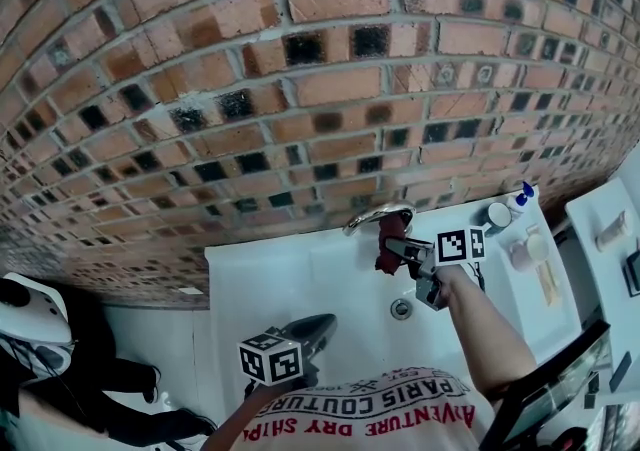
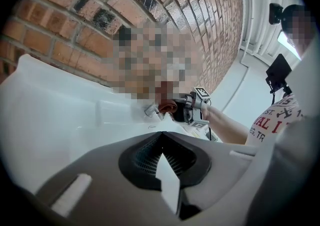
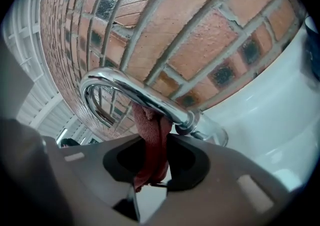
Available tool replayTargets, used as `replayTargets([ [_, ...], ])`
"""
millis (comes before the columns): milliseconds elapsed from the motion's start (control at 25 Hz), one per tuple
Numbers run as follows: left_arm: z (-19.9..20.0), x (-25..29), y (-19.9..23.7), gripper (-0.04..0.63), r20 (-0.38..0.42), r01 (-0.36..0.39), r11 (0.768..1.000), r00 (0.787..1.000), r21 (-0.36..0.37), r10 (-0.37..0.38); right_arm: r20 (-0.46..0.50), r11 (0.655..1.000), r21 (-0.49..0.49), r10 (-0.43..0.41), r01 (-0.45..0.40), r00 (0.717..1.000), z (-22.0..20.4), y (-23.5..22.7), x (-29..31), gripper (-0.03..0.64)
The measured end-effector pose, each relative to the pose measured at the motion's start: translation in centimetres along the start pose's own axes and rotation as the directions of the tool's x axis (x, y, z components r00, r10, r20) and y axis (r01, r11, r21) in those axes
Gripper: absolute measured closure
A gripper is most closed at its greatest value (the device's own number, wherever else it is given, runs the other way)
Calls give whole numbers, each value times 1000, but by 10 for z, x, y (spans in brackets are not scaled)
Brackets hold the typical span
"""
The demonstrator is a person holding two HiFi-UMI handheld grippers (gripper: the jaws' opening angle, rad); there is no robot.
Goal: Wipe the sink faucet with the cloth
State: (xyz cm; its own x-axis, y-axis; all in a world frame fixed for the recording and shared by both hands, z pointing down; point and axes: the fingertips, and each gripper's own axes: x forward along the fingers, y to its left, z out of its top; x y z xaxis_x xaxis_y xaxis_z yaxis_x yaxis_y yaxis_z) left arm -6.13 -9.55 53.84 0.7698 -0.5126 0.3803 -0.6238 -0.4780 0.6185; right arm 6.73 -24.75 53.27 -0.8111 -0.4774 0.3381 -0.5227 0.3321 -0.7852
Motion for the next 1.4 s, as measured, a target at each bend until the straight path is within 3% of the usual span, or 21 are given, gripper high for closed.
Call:
replayTargets([
  [520,3,-2,-1,591,9,-2,1000,1000,5,2,26,1000,8,6,-6,1000,3,2,-3,522],
  [960,5,-5,-6,591,18,6,1000,1000,17,-6,88,993,-113,49,-39,995,29,52,-18,522],
  [1400,5,-11,-8,591,34,5,1000,999,16,-5,89,976,-208,86,-66,992,32,94,-17,522],
])
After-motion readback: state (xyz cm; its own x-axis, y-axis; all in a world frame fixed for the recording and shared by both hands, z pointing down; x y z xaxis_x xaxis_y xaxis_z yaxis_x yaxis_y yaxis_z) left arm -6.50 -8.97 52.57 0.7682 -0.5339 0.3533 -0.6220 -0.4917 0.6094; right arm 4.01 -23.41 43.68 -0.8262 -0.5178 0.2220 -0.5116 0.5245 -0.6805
